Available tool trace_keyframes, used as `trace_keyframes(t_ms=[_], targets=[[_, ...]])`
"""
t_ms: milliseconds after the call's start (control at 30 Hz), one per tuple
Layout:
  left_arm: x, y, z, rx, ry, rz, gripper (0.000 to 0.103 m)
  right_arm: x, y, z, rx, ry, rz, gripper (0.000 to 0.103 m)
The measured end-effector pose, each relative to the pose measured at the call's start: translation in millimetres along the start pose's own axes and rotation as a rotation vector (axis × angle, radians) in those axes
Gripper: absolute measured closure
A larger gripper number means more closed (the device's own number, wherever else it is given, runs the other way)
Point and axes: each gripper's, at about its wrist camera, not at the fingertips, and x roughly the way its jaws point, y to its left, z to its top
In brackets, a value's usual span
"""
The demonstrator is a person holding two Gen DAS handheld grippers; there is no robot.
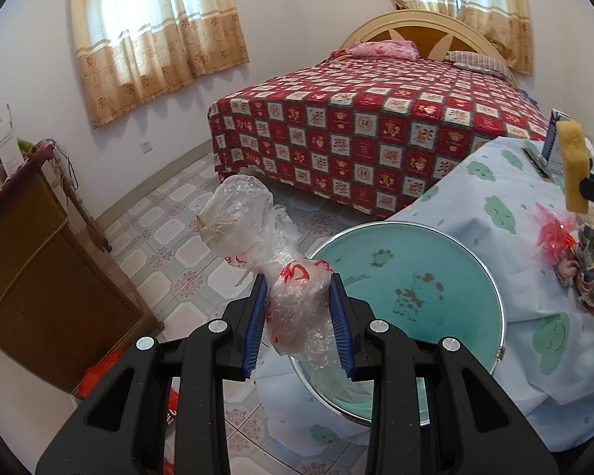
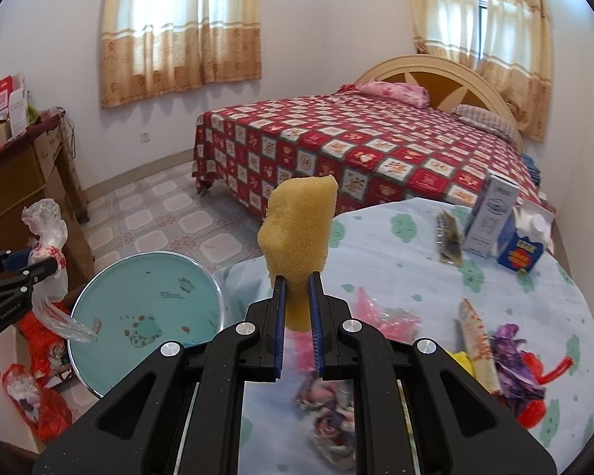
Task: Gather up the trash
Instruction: 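Release the clear bag into the teal bin while the right gripper drops the sponge in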
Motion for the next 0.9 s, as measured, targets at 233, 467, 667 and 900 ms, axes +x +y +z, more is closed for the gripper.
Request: trace_keyframes(t_ms=[233, 467, 667, 900], targets=[[0.6, 9.5, 4.1, -0.021, -0.009, 0.012, 0.072, 13.8, 17.4, 1.7, -0.024, 0.014, 0.031, 0.091], [2.1, 11.2, 5.3, -0.03, -0.01, 0.014, 0.072, 24.8, 33.2, 4.7, -0.041, 0.023, 0.058, 0.091], [1.4, 11.9, 5.6, -0.032, -0.009, 0.006, 0.072, 31.8, 49.4, 8.4, -0.061, 0.029, 0.081, 0.091], [0.0, 9.7, 6.0, -0.028, -0.011, -0.007, 0.072, 37.4, 62.3, 9.9, -0.077, 0.034, 0.103, 0.091]])
